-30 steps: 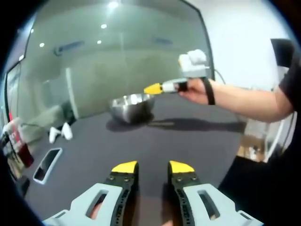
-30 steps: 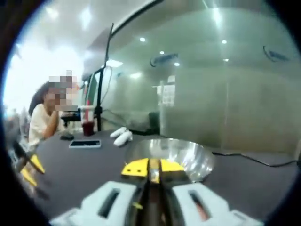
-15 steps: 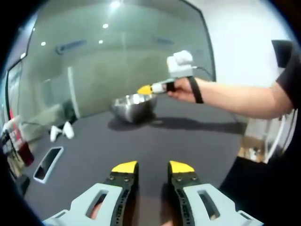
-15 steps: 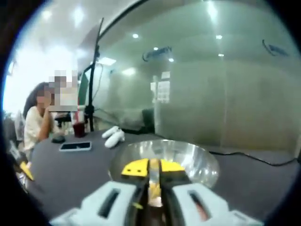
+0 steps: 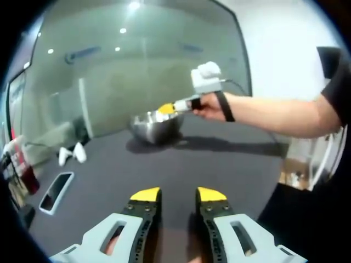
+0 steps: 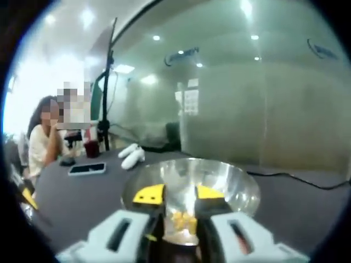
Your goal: Pick up the QQ candy scattered on the table and place it into the stainless steel bowl on the table
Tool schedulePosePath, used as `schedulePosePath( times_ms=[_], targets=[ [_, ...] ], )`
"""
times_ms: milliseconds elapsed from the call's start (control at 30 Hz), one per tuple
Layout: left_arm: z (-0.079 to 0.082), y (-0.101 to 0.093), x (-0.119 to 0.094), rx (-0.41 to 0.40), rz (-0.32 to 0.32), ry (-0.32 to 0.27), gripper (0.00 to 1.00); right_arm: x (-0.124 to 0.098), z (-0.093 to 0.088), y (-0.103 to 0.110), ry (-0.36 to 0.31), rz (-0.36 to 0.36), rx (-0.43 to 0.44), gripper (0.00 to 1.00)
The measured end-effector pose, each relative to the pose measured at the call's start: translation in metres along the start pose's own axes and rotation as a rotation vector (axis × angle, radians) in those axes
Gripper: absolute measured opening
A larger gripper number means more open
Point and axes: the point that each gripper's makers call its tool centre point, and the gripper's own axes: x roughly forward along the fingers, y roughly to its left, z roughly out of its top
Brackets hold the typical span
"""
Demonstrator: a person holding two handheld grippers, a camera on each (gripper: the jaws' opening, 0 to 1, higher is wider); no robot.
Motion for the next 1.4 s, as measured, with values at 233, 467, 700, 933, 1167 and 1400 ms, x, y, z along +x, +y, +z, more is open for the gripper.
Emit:
schedulePosePath(
  times_ms=[233, 467, 700, 933, 1167, 1400],
  targets=[
    [0.001, -0.001, 0.001, 0.002, -0.002, 0.001, 0.27, -0.006, 0.001, 0.004, -0.005, 0.01, -0.006, 0.21],
    [0.003, 0.0, 0.0, 0.005, 0.003, -0.002, 0.27, -0.012, 0.006, 0.006, -0.01, 0.021, -0.009, 0.21],
    [0.002, 0.001, 0.0, 0.01, 0.009, 0.001, 0.27, -0.033, -0.002, 0.019, -0.018, 0.071, -0.028, 0.2],
    [0.003, -0.001, 0.0, 0.018, 0.007, 0.0, 0.27, -0.071, -0.017, 0.026, -0.017, 0.113, -0.031, 0.22],
    [0.001, -0.002, 0.001, 0.025, 0.005, 0.01, 0.27, -0.115, -0.027, 0.023, -0.018, 0.131, -0.034, 0.22],
    [0.002, 0.001, 0.0, 0.019, 0.019, 0.005, 0.27, -0.155, -0.047, 0.023, -0.018, 0.139, 0.026, 0.22]
  ],
)
